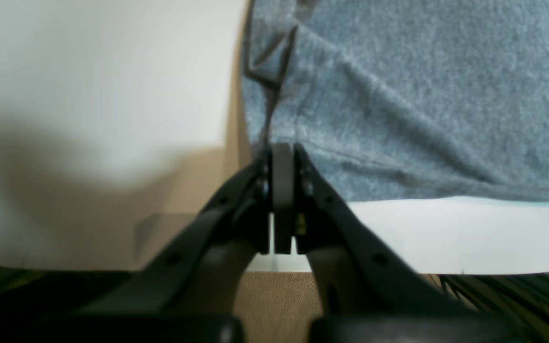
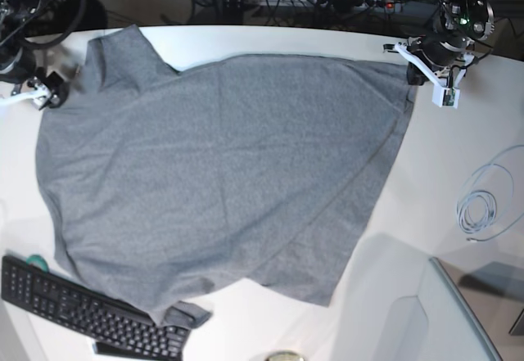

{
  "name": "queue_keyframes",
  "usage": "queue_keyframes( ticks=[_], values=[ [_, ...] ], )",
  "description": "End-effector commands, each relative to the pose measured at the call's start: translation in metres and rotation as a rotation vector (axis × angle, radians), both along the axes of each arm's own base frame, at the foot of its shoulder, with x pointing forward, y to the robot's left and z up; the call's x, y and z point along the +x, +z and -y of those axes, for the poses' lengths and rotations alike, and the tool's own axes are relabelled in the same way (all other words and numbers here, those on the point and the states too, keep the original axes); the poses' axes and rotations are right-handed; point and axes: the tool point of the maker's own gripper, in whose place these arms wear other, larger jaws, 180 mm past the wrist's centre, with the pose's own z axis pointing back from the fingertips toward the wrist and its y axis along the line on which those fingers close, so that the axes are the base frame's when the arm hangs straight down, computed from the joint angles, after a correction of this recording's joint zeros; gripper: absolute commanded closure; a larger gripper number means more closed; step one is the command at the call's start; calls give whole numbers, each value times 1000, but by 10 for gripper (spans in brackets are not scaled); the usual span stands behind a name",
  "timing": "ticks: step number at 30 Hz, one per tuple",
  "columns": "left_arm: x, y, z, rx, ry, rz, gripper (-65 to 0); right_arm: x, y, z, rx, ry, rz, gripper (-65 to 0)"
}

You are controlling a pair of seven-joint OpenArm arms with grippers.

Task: Layout the t-shirt on the table in an organized manner, then fold the t-shirt properly
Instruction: 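Grasp the t-shirt shoulder corners with both grippers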

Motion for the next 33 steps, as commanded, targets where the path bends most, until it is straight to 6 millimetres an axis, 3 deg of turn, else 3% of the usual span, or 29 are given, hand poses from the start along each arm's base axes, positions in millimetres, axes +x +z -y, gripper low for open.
queue_keyframes(
  ticks=[1, 5, 11, 12, 16, 17, 21, 24, 27, 31, 33],
  values=[
    [6, 8, -4, 13, -1, 30, 0, 4, 2, -9, 8, 46, 19, -392],
    [7, 9, -5, 14, -1, 34, 0, 2, -6, -39, 48, 125, 17, -390],
    [6, 9, -5, 15, -1, 33, 0, 4, -5, -48, 63, 142, 38, -377],
    [6, 9, -5, 15, -1, 33, 0, 4, -5, -48, 64, 142, 39, -344],
    [6, 9, -6, 20, 1, 32, 0, 5, -4, -46, 59, 141, 41, -45],
    [5, 9, -6, 20, 1, 31, 0, 5, -5, -47, 60, 141, 40, 0],
    [-2, 7, -6, 19, 2, 16, -23, 5, -5, -49, 62, 146, 38, -12],
    [-9, 11, -11, 30, 13, 17, -186, 5, -6, -49, 62, 148, 36, -3],
    [-22, 27, -28, 57, 90, 46, -272, 4, -6, -49, 62, 147, 32, -2],
    [-49, 39, -57, 99, 211, 52, -276, 2, -7, -49, 63, 147, 29, -2],
    [-54, 40, -58, 93, 238, 58, -276, 1, -7, -50, 64, 149, 26, -2]
  ],
)
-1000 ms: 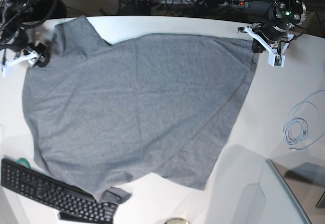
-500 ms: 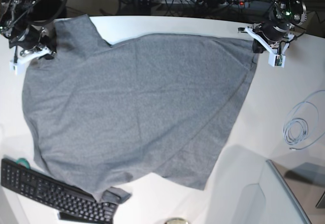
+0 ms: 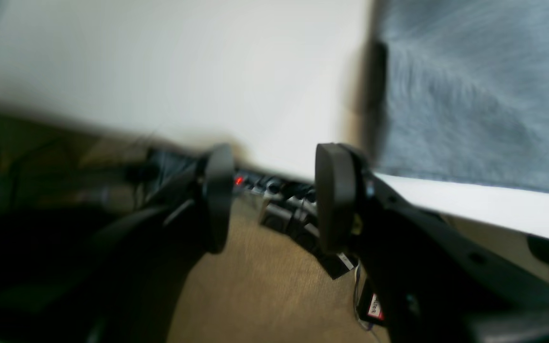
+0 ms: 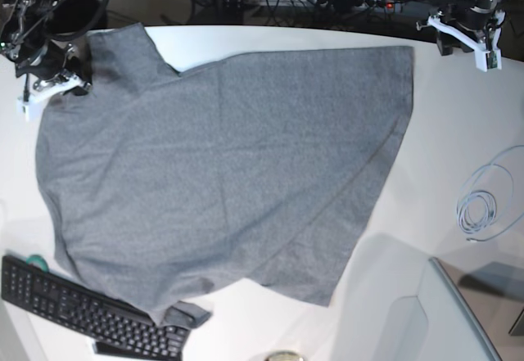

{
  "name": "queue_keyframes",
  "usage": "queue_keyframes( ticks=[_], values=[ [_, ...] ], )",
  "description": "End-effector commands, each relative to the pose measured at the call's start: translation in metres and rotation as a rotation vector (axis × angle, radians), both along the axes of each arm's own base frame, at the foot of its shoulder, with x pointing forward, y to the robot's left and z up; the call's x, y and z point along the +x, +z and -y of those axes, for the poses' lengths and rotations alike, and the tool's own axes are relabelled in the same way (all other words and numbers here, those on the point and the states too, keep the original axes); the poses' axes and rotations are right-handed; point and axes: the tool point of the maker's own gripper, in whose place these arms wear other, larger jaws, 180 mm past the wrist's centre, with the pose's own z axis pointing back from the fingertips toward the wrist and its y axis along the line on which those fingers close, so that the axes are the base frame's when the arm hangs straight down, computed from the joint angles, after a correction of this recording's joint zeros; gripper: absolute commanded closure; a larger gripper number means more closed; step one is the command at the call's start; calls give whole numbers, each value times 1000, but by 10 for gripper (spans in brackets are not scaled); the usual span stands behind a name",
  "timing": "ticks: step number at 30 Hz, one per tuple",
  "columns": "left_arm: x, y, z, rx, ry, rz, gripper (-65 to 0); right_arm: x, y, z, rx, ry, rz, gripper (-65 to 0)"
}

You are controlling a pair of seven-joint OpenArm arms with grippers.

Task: Layout the t-shirt on the table in an organized manner, then fold the t-shirt properly
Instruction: 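Grasp the t-shirt shoulder corners with both grippers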

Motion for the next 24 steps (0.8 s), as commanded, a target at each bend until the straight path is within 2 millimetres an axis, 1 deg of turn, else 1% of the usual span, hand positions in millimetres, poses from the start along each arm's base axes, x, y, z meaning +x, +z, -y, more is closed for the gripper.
queue_keyframes(
  ticks=[1, 5, 7, 9, 10, 11, 13, 14, 15, 16, 18, 20, 24],
  values=[
    [11, 11, 8, -10, -42, 51, -276, 4, 4, 5, -11, 1, 15, -2],
    [27, 21, 54, -90, -166, 121, -283, 4, 4, 5, -12, 3, 13, -2],
    [36, 24, 64, -115, -166, 156, -283, 4, 5, 6, -15, 4, 13, -2],
    [38, 16, 66, -138, -147, 155, -291, 4, 5, 7, -16, 5, 12, -2],
    [37, 11, 65, -148, -138, 148, -319, 4, 5, 7, -16, 5, 12, -2],
    [36, 6, 66, -160, -131, 141, -364, 3, 5, 7, -17, 7, 12, -2],
    [35, -2, 65, -174, -121, 128, -479, 3, 5, 6, -16, 9, 11, -2],
    [31, -8, 64, -184, -110, 115, -528, 3, 5, 7, -17, 11, 11, -2],
    [31, -13, 64, -194, -103, 110, -563, 3, 5, 7, -17, 11, 11, -2],
    [34, -17, 62, -201, -98, 107, -579, 3, 5, 7, -17, 11, 11, -2],
    [36, -28, 60, -218, -94, 87, -579, 3, 5, 7, -17, 11, 11, -2],
    [40, -34, 58, -229, -89, 85, -579, 3, 5, 7, -17, 11, 11, -2],
    [41, -44, 59, -255, -71, 71, -579, 3, 5, 7, -17, 11, 11, -2]
  ],
)
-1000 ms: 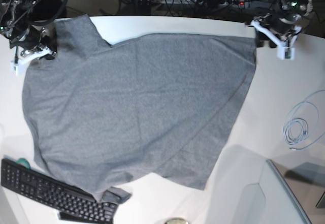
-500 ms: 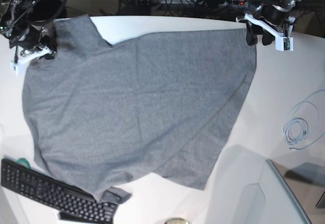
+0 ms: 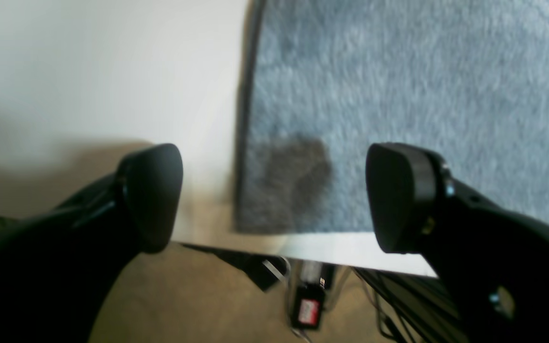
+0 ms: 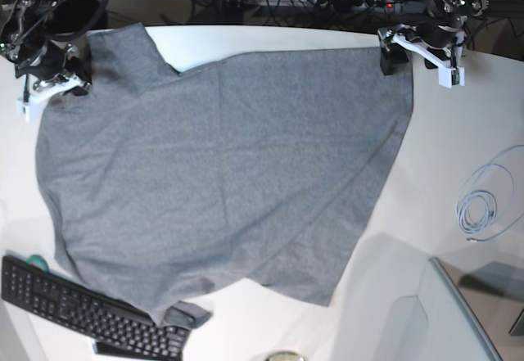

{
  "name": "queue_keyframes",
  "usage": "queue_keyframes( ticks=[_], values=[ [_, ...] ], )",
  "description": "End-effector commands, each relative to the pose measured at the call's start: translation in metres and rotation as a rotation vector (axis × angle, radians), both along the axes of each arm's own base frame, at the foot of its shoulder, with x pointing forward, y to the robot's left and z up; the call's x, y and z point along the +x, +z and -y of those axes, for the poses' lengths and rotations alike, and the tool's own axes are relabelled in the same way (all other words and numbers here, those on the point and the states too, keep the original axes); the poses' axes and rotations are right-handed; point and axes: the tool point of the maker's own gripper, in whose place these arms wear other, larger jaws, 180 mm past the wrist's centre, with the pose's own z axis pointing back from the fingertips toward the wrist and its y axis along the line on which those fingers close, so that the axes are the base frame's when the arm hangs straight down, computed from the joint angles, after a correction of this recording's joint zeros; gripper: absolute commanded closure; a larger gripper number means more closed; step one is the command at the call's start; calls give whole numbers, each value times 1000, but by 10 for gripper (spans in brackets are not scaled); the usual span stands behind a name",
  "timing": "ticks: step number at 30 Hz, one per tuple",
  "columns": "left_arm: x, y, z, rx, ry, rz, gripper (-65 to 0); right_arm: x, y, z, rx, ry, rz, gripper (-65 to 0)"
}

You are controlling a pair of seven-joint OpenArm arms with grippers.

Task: Layout the t-shirt on the table in an organized manner, then fold the t-shirt properly
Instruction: 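Grasp the t-shirt shoulder corners with both grippers, then lift the t-shirt with both grippers and lay it flat again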

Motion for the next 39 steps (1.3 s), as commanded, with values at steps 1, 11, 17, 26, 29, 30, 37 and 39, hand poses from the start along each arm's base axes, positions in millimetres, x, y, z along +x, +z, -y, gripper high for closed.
queue_keyframes(
  ticks=[1, 11, 17, 26, 29, 30, 37, 39],
  values=[
    [1, 2, -3, 1, 6, 15, -579, 4, 5, 6, -14, 4, 14, -2],
    [-7, -24, 31, -78, -57, -53, -337, 4, 5, 6, -15, 4, 17, -2],
    [-10, -21, 40, -116, -135, -39, 0, 4, 11, 9, -35, 14, 27, -2],
    [-1, 52, -17, 120, -143, 25, 0, 10, 59, 7, -139, 136, 70, -2],
    [41, 58, 1, 111, -198, 85, 0, 49, 77, 5, -172, 195, 130, -2],
    [56, 58, 4, 124, -214, 77, 0, 63, 80, 6, -190, 203, 138, -2],
    [201, 88, 51, 170, -315, 190, 0, 186, 120, 26, -279, 219, 212, 0],
    [253, 115, 61, 208, -349, 246, 0, 230, 153, 32, -307, 233, 280, 0]
  ],
)
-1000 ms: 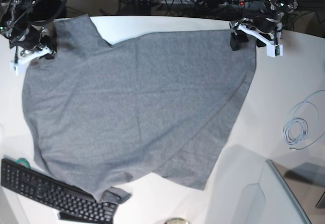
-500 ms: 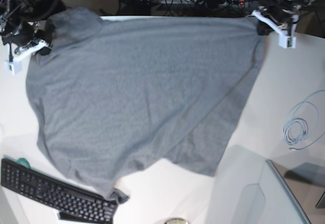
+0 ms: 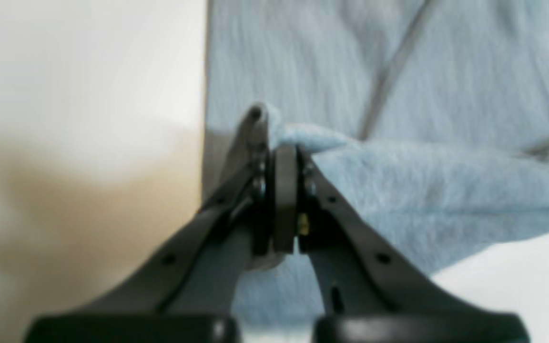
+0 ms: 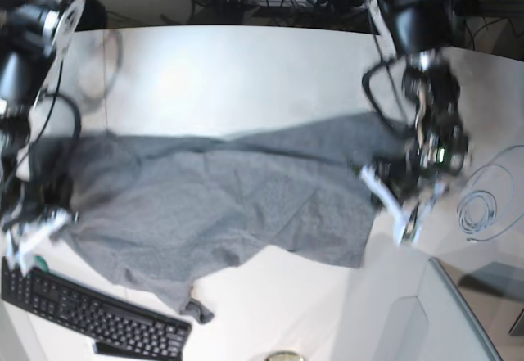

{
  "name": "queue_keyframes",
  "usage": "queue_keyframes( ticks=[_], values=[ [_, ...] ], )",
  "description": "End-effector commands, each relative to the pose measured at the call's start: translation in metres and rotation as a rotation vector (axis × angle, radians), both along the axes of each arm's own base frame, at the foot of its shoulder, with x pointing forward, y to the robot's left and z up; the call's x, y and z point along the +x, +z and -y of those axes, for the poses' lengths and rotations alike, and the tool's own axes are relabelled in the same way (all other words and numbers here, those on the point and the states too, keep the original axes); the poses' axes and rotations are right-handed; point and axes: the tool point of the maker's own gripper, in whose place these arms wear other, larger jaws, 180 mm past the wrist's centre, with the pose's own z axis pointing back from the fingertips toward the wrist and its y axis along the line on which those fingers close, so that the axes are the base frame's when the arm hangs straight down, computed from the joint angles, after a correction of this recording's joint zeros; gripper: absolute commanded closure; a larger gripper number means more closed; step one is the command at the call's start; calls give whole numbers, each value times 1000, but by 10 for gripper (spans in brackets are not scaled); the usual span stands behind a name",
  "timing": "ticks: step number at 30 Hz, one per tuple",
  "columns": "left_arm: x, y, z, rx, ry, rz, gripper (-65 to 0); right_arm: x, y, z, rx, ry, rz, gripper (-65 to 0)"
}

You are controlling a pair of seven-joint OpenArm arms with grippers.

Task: Layout the t-shirt on the table in an organized manner, then fold the t-shirt properly
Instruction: 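Lift the t-shirt with both grippers and lay it flat again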

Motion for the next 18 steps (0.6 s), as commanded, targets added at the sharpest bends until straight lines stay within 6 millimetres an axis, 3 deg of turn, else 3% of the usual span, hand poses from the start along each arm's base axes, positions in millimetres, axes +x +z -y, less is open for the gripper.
queue_keyframes(
  ticks=[1, 3, 5, 7, 9, 11, 13, 16, 18],
  values=[
    [46, 48, 2, 6, -16, 140, 0, 42, 53, 14, -37, 1, 159, 0],
    [92, 91, 9, 23, -40, 216, 0, 78, 104, 22, -93, 22, 276, 0],
    [136, 152, 13, 24, -49, 317, 0, 103, 161, 30, -154, 35, 400, 0],
    [164, 216, 15, 18, -51, 430, 0, 116, 215, 41, -217, 38, 515, 0],
    [178, 279, 14, 18, -44, 552, 0, 118, 270, 44, -293, 70, 641, 0],
    [176, 322, 11, 36, -36, 647, 0, 110, 311, 40, -364, 104, 743, 0],
    [161, 353, 5, 79, -14, 718, 0, 92, 332, 38, -435, 114, 782, 0],
    [118, 350, -12, 121, 43, 745, 0, 53, 326, 27, -539, 145, 781, 0],
    [84, 326, -19, 127, 62, 725, 0, 22, 306, 28, -564, 130, 773, 0]
  ],
)
